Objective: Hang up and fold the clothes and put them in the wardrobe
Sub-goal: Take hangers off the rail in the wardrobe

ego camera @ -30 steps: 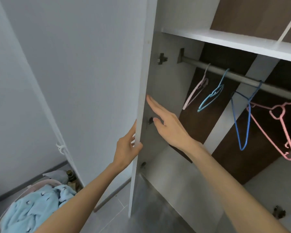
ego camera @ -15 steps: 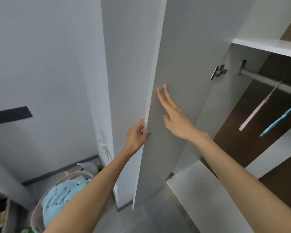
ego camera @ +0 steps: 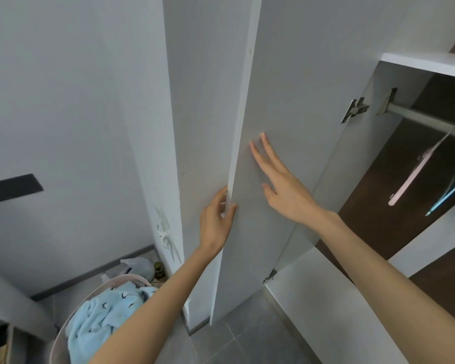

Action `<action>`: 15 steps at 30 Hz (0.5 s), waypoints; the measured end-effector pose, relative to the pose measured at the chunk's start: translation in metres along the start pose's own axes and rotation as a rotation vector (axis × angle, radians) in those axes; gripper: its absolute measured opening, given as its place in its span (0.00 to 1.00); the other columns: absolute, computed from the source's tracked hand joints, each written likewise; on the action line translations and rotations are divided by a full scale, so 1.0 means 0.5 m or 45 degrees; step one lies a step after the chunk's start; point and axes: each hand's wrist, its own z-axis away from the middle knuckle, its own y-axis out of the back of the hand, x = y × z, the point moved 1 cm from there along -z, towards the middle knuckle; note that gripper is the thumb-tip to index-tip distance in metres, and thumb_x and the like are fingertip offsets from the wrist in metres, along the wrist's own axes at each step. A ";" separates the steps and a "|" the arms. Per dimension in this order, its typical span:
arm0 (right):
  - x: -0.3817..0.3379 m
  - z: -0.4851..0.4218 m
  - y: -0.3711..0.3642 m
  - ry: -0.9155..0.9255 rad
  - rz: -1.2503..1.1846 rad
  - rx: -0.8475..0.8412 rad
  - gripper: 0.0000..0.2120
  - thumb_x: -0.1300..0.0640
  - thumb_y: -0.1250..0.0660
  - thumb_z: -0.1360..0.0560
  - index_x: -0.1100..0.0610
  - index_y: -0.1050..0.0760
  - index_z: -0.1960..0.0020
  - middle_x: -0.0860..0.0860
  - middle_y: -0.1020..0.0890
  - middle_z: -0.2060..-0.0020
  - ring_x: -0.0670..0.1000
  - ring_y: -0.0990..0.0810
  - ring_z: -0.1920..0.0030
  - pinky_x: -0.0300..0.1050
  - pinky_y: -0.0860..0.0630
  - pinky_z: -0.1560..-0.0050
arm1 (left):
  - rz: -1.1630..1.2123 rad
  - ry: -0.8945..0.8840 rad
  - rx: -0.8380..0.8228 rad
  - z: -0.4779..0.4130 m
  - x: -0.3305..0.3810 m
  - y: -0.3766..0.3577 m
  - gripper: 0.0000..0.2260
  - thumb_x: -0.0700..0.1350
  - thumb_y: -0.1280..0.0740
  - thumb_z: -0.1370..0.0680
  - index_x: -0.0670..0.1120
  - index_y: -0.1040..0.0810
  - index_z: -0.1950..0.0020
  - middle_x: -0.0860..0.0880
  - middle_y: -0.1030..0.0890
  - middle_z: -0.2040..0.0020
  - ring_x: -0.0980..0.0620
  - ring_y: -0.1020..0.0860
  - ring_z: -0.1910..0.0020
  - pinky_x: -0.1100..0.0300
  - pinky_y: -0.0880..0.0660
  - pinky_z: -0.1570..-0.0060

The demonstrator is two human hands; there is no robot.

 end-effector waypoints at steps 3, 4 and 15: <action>0.011 0.007 0.005 -0.011 -0.043 0.050 0.39 0.69 0.41 0.24 0.43 0.53 0.21 0.37 0.56 0.23 0.40 0.46 0.25 0.46 0.31 0.33 | 0.036 -0.033 0.124 0.004 0.032 0.011 0.18 0.45 0.34 0.22 0.59 0.29 0.35 0.60 0.21 0.43 0.59 0.22 0.46 0.57 0.22 0.46; 0.014 0.012 0.008 -0.031 -0.051 0.070 0.38 0.68 0.41 0.23 0.43 0.51 0.21 0.39 0.51 0.22 0.41 0.47 0.24 0.42 0.37 0.30 | 0.060 -0.064 0.154 0.008 0.047 0.014 0.19 0.44 0.34 0.22 0.59 0.30 0.34 0.60 0.23 0.42 0.59 0.23 0.45 0.60 0.23 0.47; 0.072 0.199 0.132 -0.285 -0.009 0.395 0.21 0.68 0.40 0.23 0.54 0.26 0.33 0.45 0.20 0.47 0.43 0.27 0.50 0.27 0.37 0.56 | 0.132 -0.175 -0.028 0.096 0.181 -0.078 0.17 0.39 0.38 0.21 0.56 0.31 0.36 0.57 0.21 0.49 0.57 0.24 0.53 0.68 0.27 0.58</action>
